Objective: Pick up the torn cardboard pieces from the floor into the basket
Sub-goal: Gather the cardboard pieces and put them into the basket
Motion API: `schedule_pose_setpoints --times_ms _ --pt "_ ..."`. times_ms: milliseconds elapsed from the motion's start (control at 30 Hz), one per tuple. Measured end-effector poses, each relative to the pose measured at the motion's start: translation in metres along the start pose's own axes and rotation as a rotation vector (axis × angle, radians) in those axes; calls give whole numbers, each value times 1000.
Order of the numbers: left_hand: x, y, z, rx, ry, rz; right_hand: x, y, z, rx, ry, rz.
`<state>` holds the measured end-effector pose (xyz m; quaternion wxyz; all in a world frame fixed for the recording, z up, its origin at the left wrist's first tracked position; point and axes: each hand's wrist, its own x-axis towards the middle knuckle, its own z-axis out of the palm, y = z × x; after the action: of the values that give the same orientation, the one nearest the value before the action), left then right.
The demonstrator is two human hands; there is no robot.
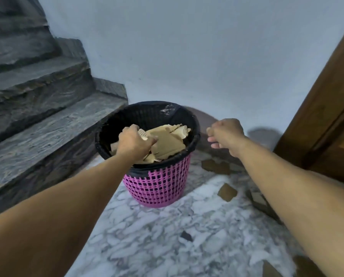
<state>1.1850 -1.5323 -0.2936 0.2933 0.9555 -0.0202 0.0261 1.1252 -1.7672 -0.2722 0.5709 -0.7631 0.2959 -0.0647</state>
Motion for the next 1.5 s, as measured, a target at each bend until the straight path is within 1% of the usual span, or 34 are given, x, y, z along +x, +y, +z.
schedule_pose_setpoints --times_ms 67,133,200,267,333,433,533,600,633,700,800,867,967,1033,1067,1133,1200,1333,1400,1467,1500 --pt "-18 21 18 30 18 121 -10 26 -30 -34 -17 43" --pt "-38 44 31 94 81 284 -16 52 -58 -79 -56 95" --pt "-57 64 47 155 147 530 -22 80 -85 -136 -80 144" --pt "-84 82 76 218 112 763 -33 114 -117 -175 -69 202" --pt "-118 93 109 235 -13 870 -46 151 -147 -219 -98 286" --pt "-177 99 162 293 -327 908 -68 207 -187 -377 -119 356" --pt "-228 95 216 447 -648 953 -87 264 -218 -546 -109 419" --pt "-254 90 247 550 -783 1004 -99 297 -232 -674 -132 476" --pt "-264 86 258 598 -816 1023 -106 309 -235 -739 -148 487" --pt "-280 81 281 693 -855 1064 -116 337 -244 -811 -118 541" --pt "-294 72 304 798 -862 1113 -132 380 -245 -871 -60 616" --pt "-299 69 320 848 -846 1151 -139 409 -245 -929 -46 611" --pt "-298 68 330 868 -861 1178 -140 428 -246 -932 -5 528" --pt "-296 71 334 843 -883 1174 -131 431 -249 -924 -53 473" --pt "-295 73 335 835 -859 1177 -126 429 -253 -937 -99 472" --pt "-296 77 340 868 -791 1190 -114 415 -259 -975 -233 485" --pt "-293 78 344 905 -762 1170 -100 401 -260 -981 -365 465" --pt "-281 72 346 938 -766 1089 -78 382 -236 -1070 -468 451" --pt "-272 70 346 926 -759 1030 -78 382 -214 -1073 -457 447" --pt "-264 70 344 904 -745 973 -82 392 -194 -1068 -345 363" --pt "-260 70 343 891 -732 950 -85 397 -189 -1026 -274 357"
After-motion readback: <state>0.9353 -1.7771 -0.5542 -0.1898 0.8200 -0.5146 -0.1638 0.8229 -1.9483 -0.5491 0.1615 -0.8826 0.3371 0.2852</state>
